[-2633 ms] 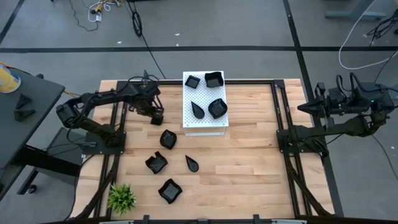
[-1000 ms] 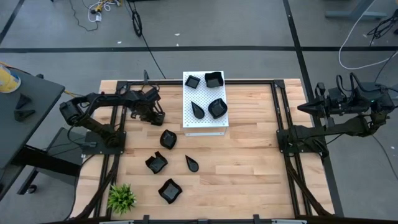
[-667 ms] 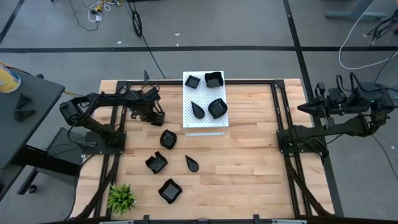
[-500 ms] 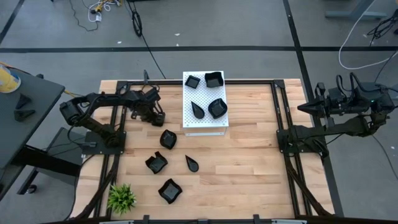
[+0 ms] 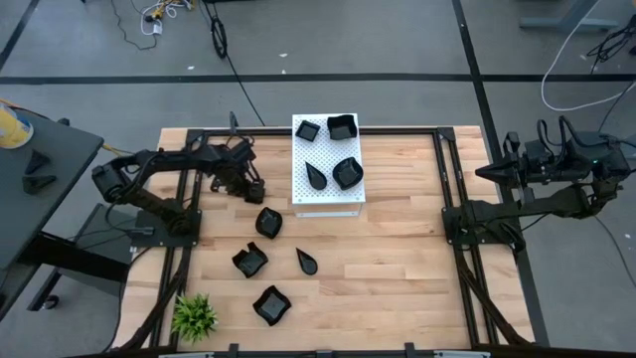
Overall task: Pick & Place Mini shaped plates
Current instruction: Stack the square plate on top of the square plate on the shelf
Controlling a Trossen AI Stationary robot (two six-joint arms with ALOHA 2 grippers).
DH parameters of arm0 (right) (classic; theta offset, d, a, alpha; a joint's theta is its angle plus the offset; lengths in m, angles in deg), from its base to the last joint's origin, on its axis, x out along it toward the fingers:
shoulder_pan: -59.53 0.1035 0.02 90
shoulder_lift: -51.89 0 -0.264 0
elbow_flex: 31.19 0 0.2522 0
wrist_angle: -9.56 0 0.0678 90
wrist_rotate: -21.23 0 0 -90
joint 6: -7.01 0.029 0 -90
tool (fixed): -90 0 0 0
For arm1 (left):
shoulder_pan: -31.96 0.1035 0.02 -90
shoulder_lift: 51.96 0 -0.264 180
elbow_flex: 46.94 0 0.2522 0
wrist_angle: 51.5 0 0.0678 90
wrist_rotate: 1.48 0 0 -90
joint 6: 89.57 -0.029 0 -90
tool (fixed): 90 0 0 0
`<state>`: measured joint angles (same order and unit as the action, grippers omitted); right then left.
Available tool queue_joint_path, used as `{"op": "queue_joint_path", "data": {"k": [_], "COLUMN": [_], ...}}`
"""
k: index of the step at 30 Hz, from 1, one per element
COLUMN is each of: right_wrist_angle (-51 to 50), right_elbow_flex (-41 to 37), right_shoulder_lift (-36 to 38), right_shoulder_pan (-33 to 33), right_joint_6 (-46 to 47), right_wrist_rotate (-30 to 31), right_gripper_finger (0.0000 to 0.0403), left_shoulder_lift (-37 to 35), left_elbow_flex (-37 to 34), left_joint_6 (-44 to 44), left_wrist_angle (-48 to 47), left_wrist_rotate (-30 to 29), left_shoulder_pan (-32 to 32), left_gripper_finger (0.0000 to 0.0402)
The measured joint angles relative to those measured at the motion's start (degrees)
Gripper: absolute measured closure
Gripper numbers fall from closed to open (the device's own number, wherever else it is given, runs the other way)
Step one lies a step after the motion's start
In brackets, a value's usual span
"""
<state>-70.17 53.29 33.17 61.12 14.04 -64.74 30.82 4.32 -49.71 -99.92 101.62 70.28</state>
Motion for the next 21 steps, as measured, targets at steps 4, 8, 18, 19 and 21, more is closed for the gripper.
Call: {"op": "queue_joint_path", "data": {"k": [4,8,18,19,21], "right_wrist_angle": [-0.01,-0.02,-0.01,0.00,0.00], "right_elbow_flex": [0.00,0.00,0.00,0.00,0.00], "right_shoulder_lift": [-0.01,0.00,-0.02,0.00,0.00], "right_shoulder_pan": [0.01,0.02,0.02,0.00,0.02], "right_joint_6": [-0.02,0.00,-0.02,-0.02,-0.02], "right_wrist_rotate": [0.02,0.02,0.00,0.02,0.02], "right_gripper_finger": [0.0384,0.0384,0.0384,0.0384,0.0384], "left_shoulder_lift": [-1.80,-3.09,-3.80,-3.80,-3.80], "left_elbow_flex": [0.55,2.60,12.17,13.44,15.94], "left_joint_6": [0.43,0.46,0.12,-0.20,-1.04], "left_wrist_angle": [-0.65,-1.86,-7.93,-8.68,-9.40], "left_wrist_rotate": [-0.13,-0.29,-4.44,-4.83,-5.42], "left_shoulder_pan": [0.00,0.00,0.00,0.00,0.09], "left_gripper_finger": [0.0392,0.0393,0.0394,0.0394,0.0393]}}
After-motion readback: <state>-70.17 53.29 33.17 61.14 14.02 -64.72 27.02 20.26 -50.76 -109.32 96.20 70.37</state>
